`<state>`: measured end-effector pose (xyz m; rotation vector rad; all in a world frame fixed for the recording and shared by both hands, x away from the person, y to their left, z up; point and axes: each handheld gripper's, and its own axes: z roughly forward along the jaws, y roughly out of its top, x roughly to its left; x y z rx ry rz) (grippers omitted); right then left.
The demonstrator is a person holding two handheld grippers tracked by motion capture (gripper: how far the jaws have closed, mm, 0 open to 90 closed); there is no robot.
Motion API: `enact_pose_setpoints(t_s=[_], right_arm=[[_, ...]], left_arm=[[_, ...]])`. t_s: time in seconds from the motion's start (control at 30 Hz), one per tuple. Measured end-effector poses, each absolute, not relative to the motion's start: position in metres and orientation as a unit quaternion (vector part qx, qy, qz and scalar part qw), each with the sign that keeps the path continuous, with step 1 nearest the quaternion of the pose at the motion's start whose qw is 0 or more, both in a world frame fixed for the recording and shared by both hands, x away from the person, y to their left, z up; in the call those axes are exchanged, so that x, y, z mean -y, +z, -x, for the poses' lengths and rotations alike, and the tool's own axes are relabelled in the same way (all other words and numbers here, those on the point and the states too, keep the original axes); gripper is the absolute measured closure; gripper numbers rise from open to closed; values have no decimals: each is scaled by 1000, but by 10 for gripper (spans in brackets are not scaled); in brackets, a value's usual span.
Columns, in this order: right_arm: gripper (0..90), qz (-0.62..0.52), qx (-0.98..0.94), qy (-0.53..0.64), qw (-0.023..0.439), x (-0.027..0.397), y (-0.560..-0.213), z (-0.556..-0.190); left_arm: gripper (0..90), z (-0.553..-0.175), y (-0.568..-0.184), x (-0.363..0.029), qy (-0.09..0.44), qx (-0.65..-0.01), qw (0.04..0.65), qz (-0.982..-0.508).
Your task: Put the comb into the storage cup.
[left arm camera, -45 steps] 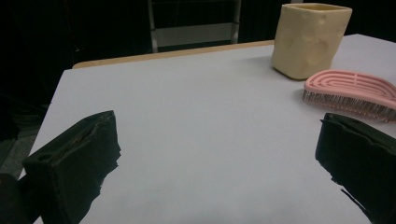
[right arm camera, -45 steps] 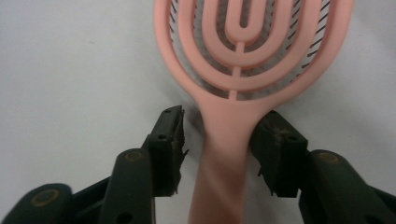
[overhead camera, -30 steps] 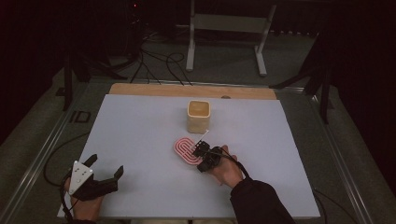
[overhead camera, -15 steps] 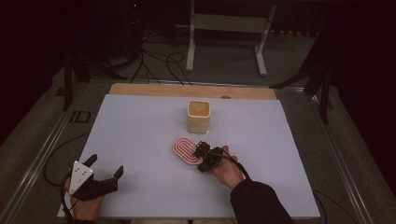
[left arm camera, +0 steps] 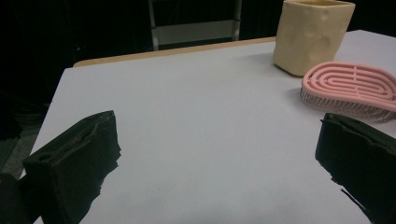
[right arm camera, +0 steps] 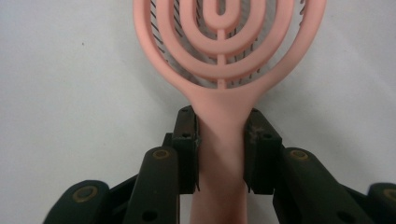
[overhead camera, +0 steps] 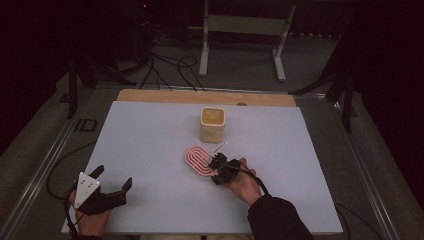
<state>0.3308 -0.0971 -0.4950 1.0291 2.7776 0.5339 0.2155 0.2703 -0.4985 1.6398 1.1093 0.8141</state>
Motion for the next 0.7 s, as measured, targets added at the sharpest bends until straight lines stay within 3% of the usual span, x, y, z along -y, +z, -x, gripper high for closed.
enact_pose_setpoints(t_s=[0.27, 0.7], right_arm=[[700, -352, -909, 218, 45, 109, -493, -332], [700, -353, -890, 283, 56, 127, -473, -326]], left_arm=[[3, -216, -499, -270, 333, -454, 478, -674], [4, -216, -499, -270, 334, -455, 477, -674]])
